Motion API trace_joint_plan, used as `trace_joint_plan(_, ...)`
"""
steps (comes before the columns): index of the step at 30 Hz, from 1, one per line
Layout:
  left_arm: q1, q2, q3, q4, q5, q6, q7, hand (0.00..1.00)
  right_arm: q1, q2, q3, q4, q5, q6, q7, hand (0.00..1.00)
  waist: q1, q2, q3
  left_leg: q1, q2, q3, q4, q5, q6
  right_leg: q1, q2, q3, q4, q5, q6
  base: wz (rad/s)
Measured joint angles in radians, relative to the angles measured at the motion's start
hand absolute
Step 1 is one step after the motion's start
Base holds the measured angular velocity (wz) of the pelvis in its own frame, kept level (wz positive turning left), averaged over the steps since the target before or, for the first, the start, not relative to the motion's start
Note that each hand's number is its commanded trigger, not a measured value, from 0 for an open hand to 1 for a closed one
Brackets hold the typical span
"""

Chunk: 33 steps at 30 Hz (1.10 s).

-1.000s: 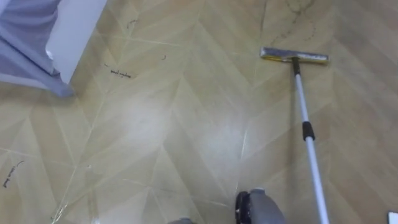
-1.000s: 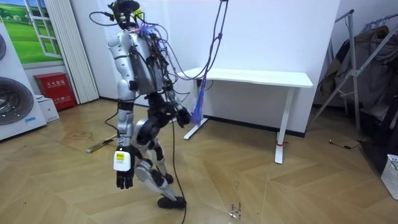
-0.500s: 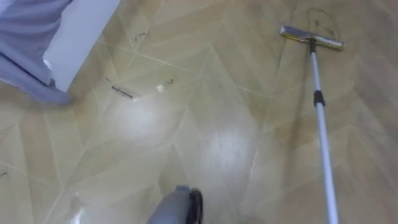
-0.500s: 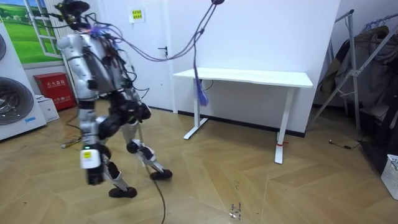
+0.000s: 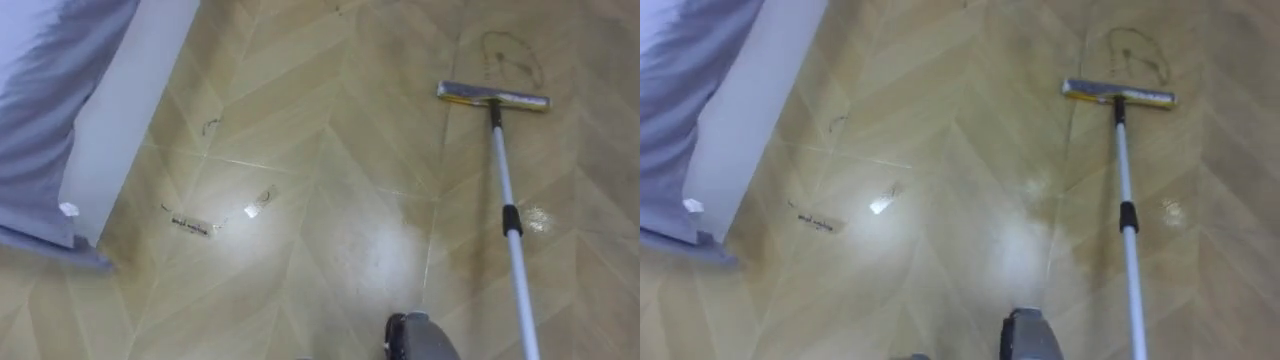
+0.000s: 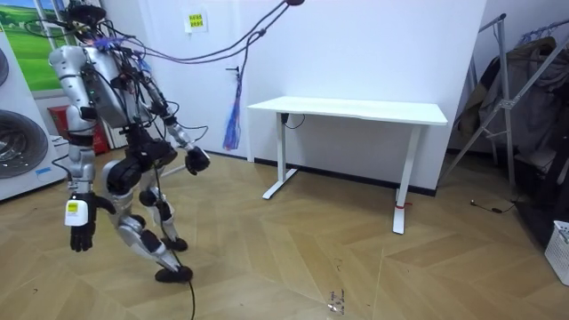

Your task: Mop floor

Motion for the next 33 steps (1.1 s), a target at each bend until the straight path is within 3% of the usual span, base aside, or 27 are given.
trace_joint_plan(1,0.000,0.009,-0.004,0.002,-0.009,0.000,0.015,0.00,-0.060,-0.007,0.012,0.011,-0.004,-0.001,-0.002,1.00,0.005,-0.015,-0.0001,-0.053,0.016,-0.002,0.137,0.075,-0.019,0.006,0.010,0.000,0.049,-0.046,-0.008,-0.13)
trace_joint_plan(2,0.002,0.019,-0.019,-0.011,-0.032,-0.001,0.028,0.00,-0.117,-0.017,0.018,0.007,-0.005,-0.002,-0.002,1.00,0.007,-0.036,-0.0016,-0.104,0.019,-0.006,0.245,0.175,-0.028,0.009,0.019,0.002,0.088,-0.079,-0.022,0.00)
trace_joint_plan(3,0.003,0.022,-0.021,-0.019,-0.037,-0.002,0.032,0.00,-0.143,-0.022,0.019,-0.004,-0.002,-0.004,-0.001,1.00,0.014,-0.050,0.0012,-0.126,0.020,-0.007,0.281,0.212,-0.030,0.010,0.022,0.006,0.103,-0.094,-0.026,-0.05)
trace_joint_plan(4,0.006,0.024,-0.023,-0.033,-0.038,-0.008,0.035,0.00,-0.187,-0.039,0.027,-0.027,0.008,-0.014,0.005,1.00,0.026,-0.063,0.0011,-0.178,0.025,-0.011,0.325,0.220,-0.032,0.012,0.038,0.009,0.119,-0.108,-0.026,-0.24)
trace_joint_plan(6,0.010,0.024,-0.037,-0.044,-0.038,-0.015,0.035,0.00,-0.251,-0.054,0.052,-0.037,0.036,-0.048,0.017,1.00,0.058,-0.070,0.0042,-0.245,0.039,-0.008,0.290,0.197,-0.019,0.034,0.055,0.006,0.120,-0.120,-0.042,-0.29)
trace_joint_plan(7,0.018,0.024,-0.038,-0.044,-0.036,-0.014,0.034,0.00,-0.272,-0.056,0.056,-0.053,0.053,-0.059,0.034,1.00,0.059,-0.079,0.0087,-0.268,0.029,-0.006,0.196,0.170,-0.014,0.068,0.055,0.007,0.110,-0.138,-0.040,0.00)
trace_joint_plan(8,0.024,0.024,-0.038,-0.045,-0.036,-0.015,0.032,0.00,-0.273,-0.056,0.052,-0.059,0.057,-0.063,0.042,1.00,0.059,-0.081,0.0086,-0.274,0.028,-0.007,0.127,0.164,-0.014,0.087,0.055,0.006,0.101,-0.148,-0.037,0.15)
trace_joint_plan(9,0.042,0.024,-0.038,-0.054,-0.035,-0.017,0.022,0.00,-0.271,-0.056,0.050,-0.061,0.066,-0.066,0.057,1.00,0.061,-0.084,0.0074,-0.275,0.032,-0.006,-0.036,0.164,-0.017,0.120,0.054,0.006,0.077,-0.163,-0.027,0.17)
trace_joint_plan(10,0.052,0.025,-0.038,-0.065,-0.035,-0.018,0.007,0.00,-0.259,-0.059,0.052,-0.063,0.072,-0.068,0.067,1.00,0.057,-0.082,0.0058,-0.276,0.037,-0.005,-0.176,0.188,0.009,0.149,0.048,0.004,0.054,-0.177,-0.013,0.28)
trace_joint_plan(11,0.059,0.026,-0.039,-0.064,-0.034,-0.016,-0.010,0.00,-0.222,-0.061,0.054,-0.063,0.095,-0.070,0.069,1.00,0.049,-0.077,-0.0037,-0.262,0.029,0.014,-0.205,0.196,0.036,0.177,0.033,0.003,0.029,-0.192,0.013,0.32)
trace_joint_plan(12,0.064,0.025,-0.040,-0.064,-0.034,-0.016,-0.017,0.00,-0.198,-0.064,0.053,-0.063,0.105,-0.073,0.070,1.00,0.048,-0.077,-0.0058,-0.247,0.025,0.026,-0.214,0.189,0.055,0.191,0.025,0.002,0.015,-0.197,0.022,0.39)
trace_joint_plan(14,0.058,0.023,-0.038,-0.061,-0.015,-0.018,-0.032,0.00,-0.105,-0.071,0.054,-0.054,0.111,-0.079,0.074,1.00,0.047,-0.062,-0.0100,-0.194,-0.012,0.050,-0.227,0.153,0.108,0.233,-0.015,0.010,0.017,-0.197,0.043,0.19)
trace_joint_plan(15,0.055,0.022,-0.037,-0.058,-0.011,-0.023,-0.033,0.00,-0.082,-0.072,0.055,-0.050,0.110,-0.080,0.075,1.00,0.046,-0.057,-0.0118,-0.182,-0.023,0.055,-0.227,0.140,0.116,0.235,-0.023,0.014,0.042,-0.189,0.058,0.12)
trace_joint_plan(16,0.050,0.022,-0.037,-0.057,-0.006,-0.034,-0.038,0.00,-0.036,-0.074,0.059,-0.033,0.109,-0.080,0.073,1.00,0.040,-0.044,-0.0167,-0.158,-0.043,0.064,-0.226,0.114,0.131,0.220,-0.045,0.022,0.109,-0.158,0.098,0.13)
trace_joint_plan(17,0.048,0.022,-0.036,-0.058,-0.008,-0.039,-0.040,0.00,-0.015,-0.074,0.059,-0.024,0.107,-0.079,0.072,1.00,0.035,-0.037,-0.0176,-0.146,-0.053,0.066,-0.225,0.101,0.137,0.211,-0.056,0.026,0.149,-0.136,0.106,0.18)
trace_joint_plan(19,0.041,0.020,-0.037,-0.054,-0.008,-0.057,-0.047,0.00,0.059,-0.066,0.057,-0.020,0.101,-0.078,0.062,1.00,0.000,-0.001,-0.0190,-0.101,-0.082,0.050,-0.227,0.061,0.153,0.158,-0.061,0.057,0.289,-0.026,0.113,0.16)
trace_joint_plan(20,0.041,0.019,-0.037,-0.054,-0.007,-0.061,-0.047,0.00,0.072,-0.062,0.056,-0.020,0.100,-0.078,0.059,1.00,-0.005,0.008,-0.0216,-0.095,-0.085,0.042,-0.228,0.055,0.156,0.135,-0.056,0.064,0.306,-0.026,0.115,0.00)
trace_joint_plan(21,0.039,0.015,-0.036,-0.054,-0.006,-0.067,-0.047,0.00,0.089,-0.050,0.055,-0.022,0.100,-0.078,0.047,1.00,-0.012,0.017,-0.0174,-0.079,-0.087,0.037,-0.235,0.047,0.158,0.081,-0.053,0.071,0.305,-0.033,0.112,-0.11)
trace_joint_plan(23,0.038,0.011,-0.037,-0.056,-0.014,-0.074,-0.046,0.00,0.101,-0.020,0.055,-0.022,0.099,-0.078,0.029,1.00,-0.031,0.019,-0.0162,-0.052,-0.088,0.038,-0.260,0.042,0.156,0.015,-0.051,0.067,0.210,-0.036,0.109,-0.08)
trace_joint_plan(24,0.038,0.006,-0.037,-0.068,-0.016,-0.071,-0.046,0.00,0.102,-0.001,0.054,-0.022,0.096,-0.078,0.024,1.00,-0.036,0.017,-0.0154,-0.033,-0.087,0.037,-0.279,0.037,0.151,-0.013,-0.049,0.063,0.092,-0.030,0.101,0.00)
trace_joint_plan(25,0.038,-0.004,-0.037,-0.074,-0.017,-0.069,-0.044,0.00,0.103,0.010,0.053,-0.022,0.096,-0.076,0.020,1.00,-0.041,0.017,-0.0150,-0.018,-0.087,0.032,-0.289,0.027,0.144,-0.025,-0.050,0.046,-0.021,-0.011,0.084,0.00)
trace_joint_plan(26,0.039,-0.010,-0.037,-0.077,-0.019,-0.066,-0.043,0.00,0.104,0.013,0.050,-0.022,0.096,-0.074,0.019,1.00,-0.045,0.017,-0.0147,-0.008,-0.088,0.027,-0.289,0.020,0.140,-0.026,-0.047,0.035,-0.066,0.005,0.080,0.14)
trace_joint_plan(28,0.043,-0.021,-0.038,-0.079,-0.032,-0.049,-0.041,0.00,0.102,0.021,0.041,-0.027,0.086,-0.053,0.010,1.00,-0.052,0.011,-0.0149,0.035,-0.081,-0.002,-0.276,-0.016,0.113,0.016,-0.026,0.021,-0.084,0.050,0.061,0.13)
trace_joint_plan(29,0.043,-0.019,-0.038,-0.078,-0.039,-0.044,-0.038,0.00,0.080,0.022,0.036,-0.034,0.079,-0.037,0.004,1.00,-0.050,0.008,-0.0132,0.052,-0.068,-0.012,-0.264,-0.029,0.096,0.040,-0.020,0.006,-0.078,0.039,0.036,0.00)
trace_joint_plan(30,0.042,-0.016,-0.037,-0.079,-0.040,-0.043,-0.033,0.00,0.067,0.021,0.035,-0.035,0.077,-0.031,0.001,1.00,-0.051,0.007,-0.0130,0.057,-0.064,-0.013,-0.253,-0.033,0.088,0.047,-0.019,0.002,-0.069,0.027,0.028,0.06)
trace_joint_plan(33,0.036,-0.007,-0.040,-0.077,-0.078,-0.044,0.001,0.00,-0.035,-0.002,0.036,-0.019,0.070,-0.015,-0.017,1.00,-0.029,-0.012,-0.0036,0.008,-0.031,-0.001,-0.066,-0.022,0.058,0.057,0.000,-0.007,0.007,-0.045,0.002,-0.03)
